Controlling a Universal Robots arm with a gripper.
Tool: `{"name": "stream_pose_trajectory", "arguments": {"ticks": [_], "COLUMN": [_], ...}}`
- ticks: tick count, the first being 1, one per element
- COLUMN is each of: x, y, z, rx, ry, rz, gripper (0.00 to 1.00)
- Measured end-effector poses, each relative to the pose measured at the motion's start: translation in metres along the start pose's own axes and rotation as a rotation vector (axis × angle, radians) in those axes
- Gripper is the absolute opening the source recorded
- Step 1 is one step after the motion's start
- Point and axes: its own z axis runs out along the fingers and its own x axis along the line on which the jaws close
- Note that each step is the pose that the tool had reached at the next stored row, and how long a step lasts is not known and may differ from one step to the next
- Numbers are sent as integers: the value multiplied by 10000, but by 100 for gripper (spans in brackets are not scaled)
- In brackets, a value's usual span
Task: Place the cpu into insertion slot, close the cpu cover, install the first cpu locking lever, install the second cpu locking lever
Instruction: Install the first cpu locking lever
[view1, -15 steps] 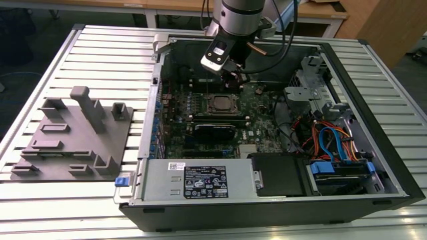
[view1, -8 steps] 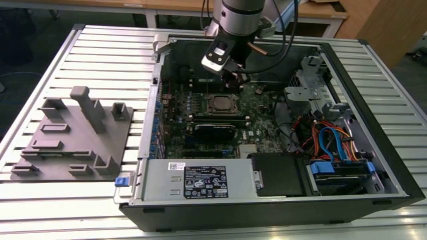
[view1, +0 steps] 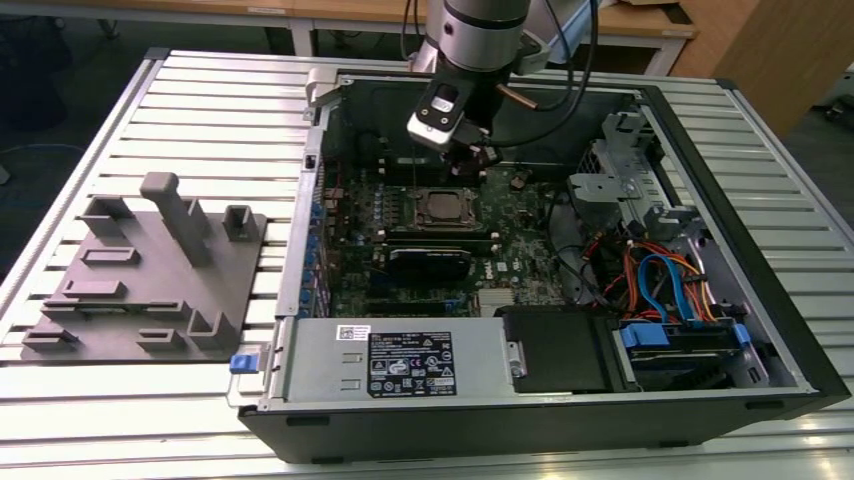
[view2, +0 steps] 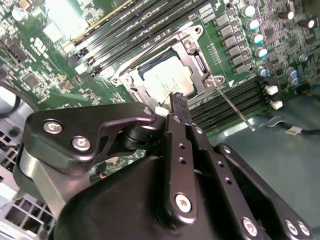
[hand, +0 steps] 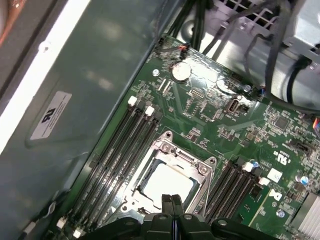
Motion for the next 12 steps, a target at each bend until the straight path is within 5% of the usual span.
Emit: {"name": "stream_pose_trajectory", "arguments": {"ticks": [12], "x": [0], "y": [0], "z": [0], "rx": [61], "ry": [5], "rz": [-1844], "gripper": [11]}}
